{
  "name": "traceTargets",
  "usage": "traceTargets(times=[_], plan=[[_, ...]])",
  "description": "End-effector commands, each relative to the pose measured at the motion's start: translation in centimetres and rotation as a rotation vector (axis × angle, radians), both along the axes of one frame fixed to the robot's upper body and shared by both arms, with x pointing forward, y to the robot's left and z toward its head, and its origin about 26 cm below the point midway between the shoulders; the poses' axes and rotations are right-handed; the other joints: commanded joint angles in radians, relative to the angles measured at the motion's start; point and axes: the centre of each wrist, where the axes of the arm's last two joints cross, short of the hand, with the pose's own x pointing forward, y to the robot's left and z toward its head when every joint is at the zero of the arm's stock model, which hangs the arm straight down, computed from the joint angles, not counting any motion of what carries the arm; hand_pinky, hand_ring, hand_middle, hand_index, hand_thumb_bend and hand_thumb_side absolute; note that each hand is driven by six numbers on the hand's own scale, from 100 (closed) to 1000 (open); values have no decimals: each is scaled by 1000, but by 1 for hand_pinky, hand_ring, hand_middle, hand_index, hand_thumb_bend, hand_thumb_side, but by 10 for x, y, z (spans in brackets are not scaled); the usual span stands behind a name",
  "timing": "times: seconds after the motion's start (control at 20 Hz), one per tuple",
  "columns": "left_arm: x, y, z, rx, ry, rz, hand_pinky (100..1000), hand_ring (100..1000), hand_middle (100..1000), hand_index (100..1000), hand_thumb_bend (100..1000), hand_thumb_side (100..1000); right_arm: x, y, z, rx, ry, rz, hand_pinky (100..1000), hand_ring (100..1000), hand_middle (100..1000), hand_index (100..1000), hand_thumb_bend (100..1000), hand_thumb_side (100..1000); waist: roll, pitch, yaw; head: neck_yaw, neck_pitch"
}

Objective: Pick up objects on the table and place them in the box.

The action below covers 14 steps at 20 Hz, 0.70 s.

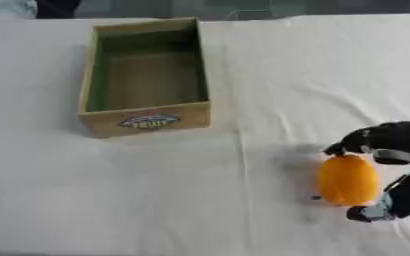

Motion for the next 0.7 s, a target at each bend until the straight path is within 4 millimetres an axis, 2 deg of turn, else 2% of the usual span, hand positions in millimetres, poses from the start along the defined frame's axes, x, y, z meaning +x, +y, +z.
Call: traceTargets(times=[0.05,0.3,0.7], plan=[[-2,0,9,21,-28,-7,767,685,710,867,100,929,-1,-1,12,-45,-94,2,851,972,834,1000,410,644,-2,-16,0,-1,-11],[-2,0,9,23,-27,-7,766,685,710,867,100,930,-1,-3,16,-70,-137,13,845,965,810,986,347,598,-4,-16,0,-3,-14],[-2,0,8,25,-25,-11,766,686,711,867,100,929,-2,-4,14,-115,-98,24,846,969,803,976,347,569,-5,-13,2,-7,-16]])
